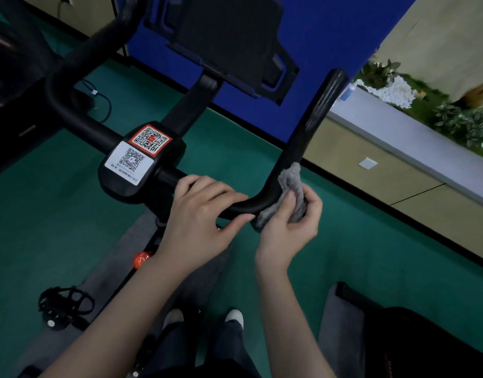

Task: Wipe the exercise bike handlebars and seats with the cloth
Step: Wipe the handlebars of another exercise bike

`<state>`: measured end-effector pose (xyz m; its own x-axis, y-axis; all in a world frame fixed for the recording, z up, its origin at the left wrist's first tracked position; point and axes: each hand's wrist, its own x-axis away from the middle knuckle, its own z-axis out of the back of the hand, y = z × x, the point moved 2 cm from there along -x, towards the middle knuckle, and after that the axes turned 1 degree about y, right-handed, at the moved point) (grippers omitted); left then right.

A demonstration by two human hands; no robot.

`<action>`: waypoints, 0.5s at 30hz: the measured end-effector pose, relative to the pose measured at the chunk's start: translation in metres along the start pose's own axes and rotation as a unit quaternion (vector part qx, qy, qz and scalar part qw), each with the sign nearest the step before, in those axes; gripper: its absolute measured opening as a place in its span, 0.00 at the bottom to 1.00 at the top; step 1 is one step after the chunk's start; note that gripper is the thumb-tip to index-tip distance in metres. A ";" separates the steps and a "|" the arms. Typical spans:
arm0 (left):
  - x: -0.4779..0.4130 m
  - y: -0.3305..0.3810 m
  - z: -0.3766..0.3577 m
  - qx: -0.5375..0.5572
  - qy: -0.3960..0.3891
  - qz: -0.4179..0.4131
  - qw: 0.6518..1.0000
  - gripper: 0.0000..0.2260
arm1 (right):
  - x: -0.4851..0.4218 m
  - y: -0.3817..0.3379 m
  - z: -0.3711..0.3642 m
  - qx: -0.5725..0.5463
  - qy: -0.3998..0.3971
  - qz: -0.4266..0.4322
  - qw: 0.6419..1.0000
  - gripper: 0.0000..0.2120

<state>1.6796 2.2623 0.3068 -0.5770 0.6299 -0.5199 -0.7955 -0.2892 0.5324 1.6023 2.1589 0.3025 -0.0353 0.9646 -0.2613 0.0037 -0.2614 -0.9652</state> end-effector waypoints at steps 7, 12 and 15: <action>-0.001 0.000 0.001 0.002 -0.009 0.008 1.000 0.12 | -0.021 0.013 -0.013 -0.067 0.042 -0.109 0.991 0.07; -0.001 0.000 0.000 -0.007 -0.014 0.004 1.000 0.11 | -0.007 0.014 -0.012 -0.091 0.046 -0.140 0.985 0.07; -0.001 0.001 0.000 -0.011 -0.014 0.001 1.000 0.12 | 0.009 0.013 -0.005 -0.129 0.028 -0.189 0.973 0.11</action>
<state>1.6797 2.2611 0.3076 -0.5739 0.6487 -0.4997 -0.7981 -0.3065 0.5187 1.6075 2.1638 0.2873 -0.0291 0.9923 0.1204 0.2526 0.1238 -0.9596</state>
